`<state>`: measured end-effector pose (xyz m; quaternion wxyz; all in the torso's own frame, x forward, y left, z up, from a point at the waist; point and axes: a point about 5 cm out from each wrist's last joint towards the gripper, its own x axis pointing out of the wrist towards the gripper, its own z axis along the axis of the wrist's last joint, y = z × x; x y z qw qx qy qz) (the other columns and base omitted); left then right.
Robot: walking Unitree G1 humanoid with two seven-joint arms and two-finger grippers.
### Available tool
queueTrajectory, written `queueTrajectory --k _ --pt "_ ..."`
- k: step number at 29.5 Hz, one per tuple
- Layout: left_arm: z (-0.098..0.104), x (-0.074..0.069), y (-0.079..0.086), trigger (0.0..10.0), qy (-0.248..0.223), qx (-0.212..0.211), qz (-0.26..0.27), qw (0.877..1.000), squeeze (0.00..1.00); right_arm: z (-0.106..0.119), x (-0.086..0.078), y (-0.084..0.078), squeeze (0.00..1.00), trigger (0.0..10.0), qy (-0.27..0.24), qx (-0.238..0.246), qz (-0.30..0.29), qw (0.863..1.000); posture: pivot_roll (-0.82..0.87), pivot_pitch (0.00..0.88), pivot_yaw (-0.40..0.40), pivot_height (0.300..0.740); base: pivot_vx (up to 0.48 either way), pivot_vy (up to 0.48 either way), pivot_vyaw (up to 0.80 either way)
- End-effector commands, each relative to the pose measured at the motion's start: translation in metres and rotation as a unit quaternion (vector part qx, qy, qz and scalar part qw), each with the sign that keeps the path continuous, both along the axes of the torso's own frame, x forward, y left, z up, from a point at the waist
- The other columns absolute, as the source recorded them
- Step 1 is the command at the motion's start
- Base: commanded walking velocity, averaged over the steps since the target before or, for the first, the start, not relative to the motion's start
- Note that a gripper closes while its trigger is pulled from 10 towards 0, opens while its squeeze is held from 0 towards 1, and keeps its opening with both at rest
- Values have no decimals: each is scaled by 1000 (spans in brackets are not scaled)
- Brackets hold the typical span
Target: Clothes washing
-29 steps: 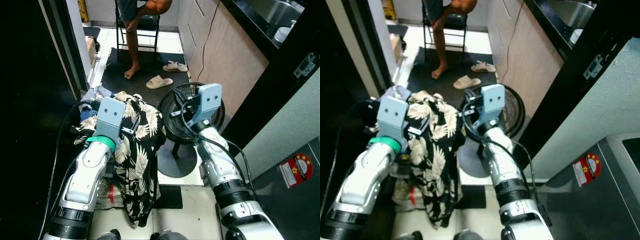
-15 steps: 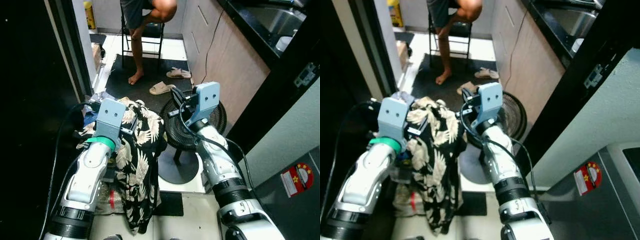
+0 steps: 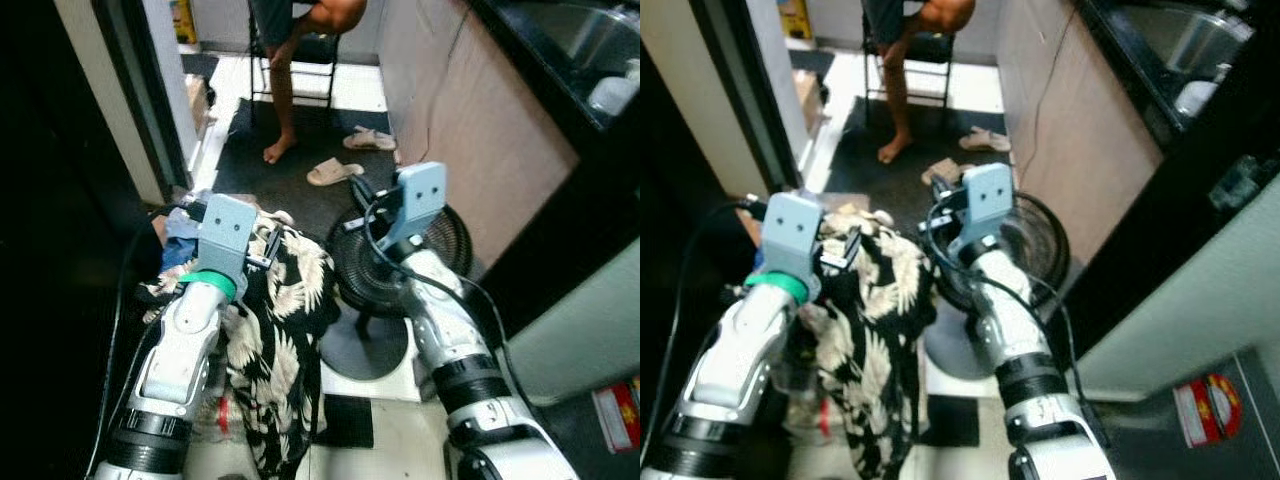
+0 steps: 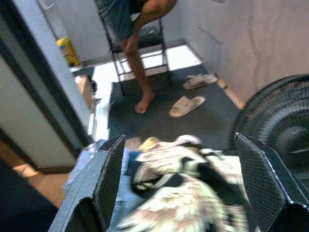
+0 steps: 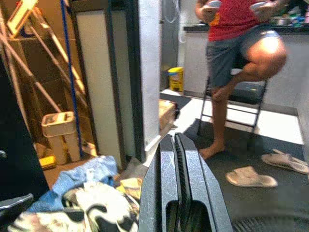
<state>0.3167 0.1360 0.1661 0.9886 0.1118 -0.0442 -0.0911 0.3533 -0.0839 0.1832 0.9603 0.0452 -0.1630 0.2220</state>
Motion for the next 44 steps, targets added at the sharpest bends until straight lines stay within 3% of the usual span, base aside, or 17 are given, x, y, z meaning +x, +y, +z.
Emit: queueTrajectory --k 1,23,33,35,38,39,40,42,44 --pt "-6 -1 -1 10000 11 2 -1 1000 0 -3 -1 0 0 10000 2 -2 0 1000 91 0 -20 740 304 0 0" --pt "-8 -1 -3 10000 19 -6 -1 1000 0 -4 -1 -1 0 10000 5 -4 0 1000 87 8 -21 740 14 0 0" --pt "-34 1 -6 10000 92 51 -9 994 0 -23 -4 2 0 10000 32 -30 18 999 83 10 -23 740 0 0 0" --pt "-45 0 4 10000 125 73 3 989 0 -48 -6 -2 0 10000 75 -51 10 996 96 21 -24 740 0 0 0" --pt "-49 -1 14 10000 142 79 19 987 0 -63 -6 -7 0 10000 105 -59 -5 993 107 27 -27 740 0 0 0" --pt "-53 -2 27 10000 149 88 42 984 0 -76 -7 -11 0 10000 138 -58 -18 989 112 31 -29 740 0 0 0" --pt "-53 -2 27 10000 149 88 42 984 0 -76 -7 -11 0 10000 138 -58 -18 989 112 31 -29 740 0 0 0" --pt "-54 -4 50 10000 156 82 82 981 0 -88 -4 -16 0 10000 174 -63 -43 982 127 47 -33 740 0 0 0" --pt "-51 -4 54 10000 152 79 88 981 0 -87 0 -16 0 10000 179 -69 -49 980 135 53 -34 740 0 0 0"
